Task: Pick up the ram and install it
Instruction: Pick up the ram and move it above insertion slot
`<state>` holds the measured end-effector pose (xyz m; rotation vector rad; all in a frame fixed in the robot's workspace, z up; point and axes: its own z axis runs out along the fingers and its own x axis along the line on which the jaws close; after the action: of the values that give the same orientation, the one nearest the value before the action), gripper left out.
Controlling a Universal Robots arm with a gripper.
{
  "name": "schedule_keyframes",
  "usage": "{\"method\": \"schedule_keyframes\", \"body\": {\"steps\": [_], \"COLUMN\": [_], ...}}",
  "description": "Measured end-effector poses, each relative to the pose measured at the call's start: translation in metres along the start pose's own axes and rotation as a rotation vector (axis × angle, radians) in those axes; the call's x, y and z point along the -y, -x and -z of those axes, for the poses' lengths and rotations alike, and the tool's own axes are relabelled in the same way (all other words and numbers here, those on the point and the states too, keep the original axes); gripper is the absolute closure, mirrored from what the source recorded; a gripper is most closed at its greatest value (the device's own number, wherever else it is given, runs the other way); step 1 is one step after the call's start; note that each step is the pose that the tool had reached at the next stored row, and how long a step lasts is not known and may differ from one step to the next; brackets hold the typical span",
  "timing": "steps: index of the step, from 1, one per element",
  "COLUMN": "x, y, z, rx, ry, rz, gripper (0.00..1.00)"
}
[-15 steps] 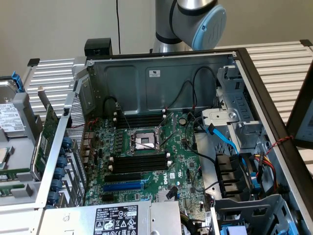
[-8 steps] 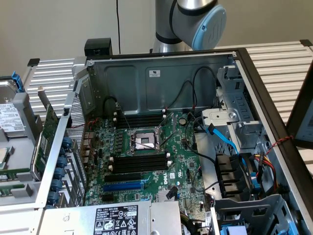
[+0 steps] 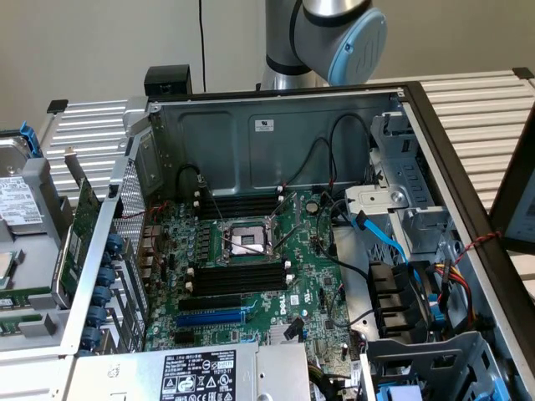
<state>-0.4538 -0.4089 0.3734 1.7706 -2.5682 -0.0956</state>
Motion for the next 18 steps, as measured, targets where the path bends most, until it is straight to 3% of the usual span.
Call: {"method": "schedule_keyframes", "body": {"steps": [4,15,18], "x": [-0.0002,0.0004,-0.0008], "y": [0.000,0.000,-0.001], "z": [-0.0031,-0.0123,-0.0161], "rx": [-0.0036,-0.0112,-0.0116], "ry": [0.0002,-0.0095,-0.0117], "rz": [0.063,0.263,0.286], "gripper": [0.89,0.89,0.89]}}
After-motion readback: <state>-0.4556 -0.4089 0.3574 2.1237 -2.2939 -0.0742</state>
